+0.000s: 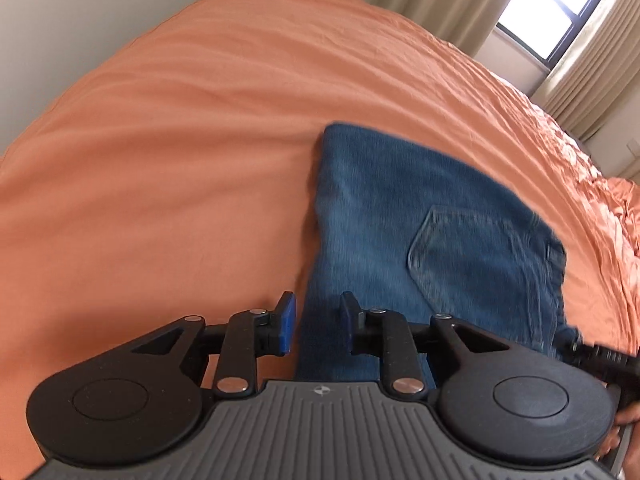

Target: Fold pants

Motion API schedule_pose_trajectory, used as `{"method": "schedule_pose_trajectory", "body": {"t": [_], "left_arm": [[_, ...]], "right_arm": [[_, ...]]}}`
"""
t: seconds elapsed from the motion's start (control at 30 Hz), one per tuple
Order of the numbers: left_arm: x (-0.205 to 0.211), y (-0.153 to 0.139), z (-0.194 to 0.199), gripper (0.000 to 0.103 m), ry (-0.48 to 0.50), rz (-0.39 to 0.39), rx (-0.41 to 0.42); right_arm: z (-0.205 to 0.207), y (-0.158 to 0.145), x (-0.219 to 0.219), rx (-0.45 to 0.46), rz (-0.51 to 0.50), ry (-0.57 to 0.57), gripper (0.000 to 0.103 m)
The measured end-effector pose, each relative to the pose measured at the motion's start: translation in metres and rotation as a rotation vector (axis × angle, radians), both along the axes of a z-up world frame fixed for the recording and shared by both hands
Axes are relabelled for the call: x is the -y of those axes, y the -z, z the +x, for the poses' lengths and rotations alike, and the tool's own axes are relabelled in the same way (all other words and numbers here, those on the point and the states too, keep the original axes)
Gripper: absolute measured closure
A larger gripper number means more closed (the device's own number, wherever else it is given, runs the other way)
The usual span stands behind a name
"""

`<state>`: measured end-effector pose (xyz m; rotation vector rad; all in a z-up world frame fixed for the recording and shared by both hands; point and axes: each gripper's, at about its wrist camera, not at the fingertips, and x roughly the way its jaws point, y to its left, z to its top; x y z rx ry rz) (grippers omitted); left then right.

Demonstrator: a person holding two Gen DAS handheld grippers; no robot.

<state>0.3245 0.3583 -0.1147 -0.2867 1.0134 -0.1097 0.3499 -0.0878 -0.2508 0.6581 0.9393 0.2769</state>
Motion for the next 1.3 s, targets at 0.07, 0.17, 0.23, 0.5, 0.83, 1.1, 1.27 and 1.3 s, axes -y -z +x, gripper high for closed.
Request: {"method": "schedule_pose_trajectory", "body": {"t": [0.07,0.17,0.23,0.5,0.83,1.1,1.27,1.3], "left_arm": [[-0.001,0.012,-0.008,0.069,-0.026,0.005,-0.043],[0.0,0.03,-0.011,0.068,-0.07,0.022,-0.087],[0.001,0.027,-0.008,0.068,-0.094,0.028,-0.105],[0.01,-0.066,-0.038,0.071,-0.051,0.207,0.007],[0.045,-0.198,-0.125,0.057,-0.036,0.397,0.294],[0.103,-0.227,-0.207,0.024,-0.078,0.47,0.615],[0.139,-0.22,-0.232,0.006,-0.095,0.495,0.652],[0.147,-0.215,-0.235,0.005,-0.098,0.506,0.656]], "right_arm": [[0.004,0.0,-0.004,-0.006,-0.026,-0.008,0.08],[0.009,-0.007,-0.012,-0.017,-0.089,-0.033,0.08],[0.013,-0.013,-0.015,-0.028,-0.121,-0.049,0.078],[-0.009,-0.076,-0.011,0.136,-0.259,-0.115,0.056],[-0.103,-0.21,-0.045,0.584,-0.36,-0.228,0.026],[-0.191,-0.256,-0.045,0.768,-0.352,-0.176,0.022],[-0.226,-0.253,-0.042,0.785,-0.324,-0.159,0.022],[-0.23,-0.251,-0.042,0.781,-0.328,-0.151,0.022]]}}
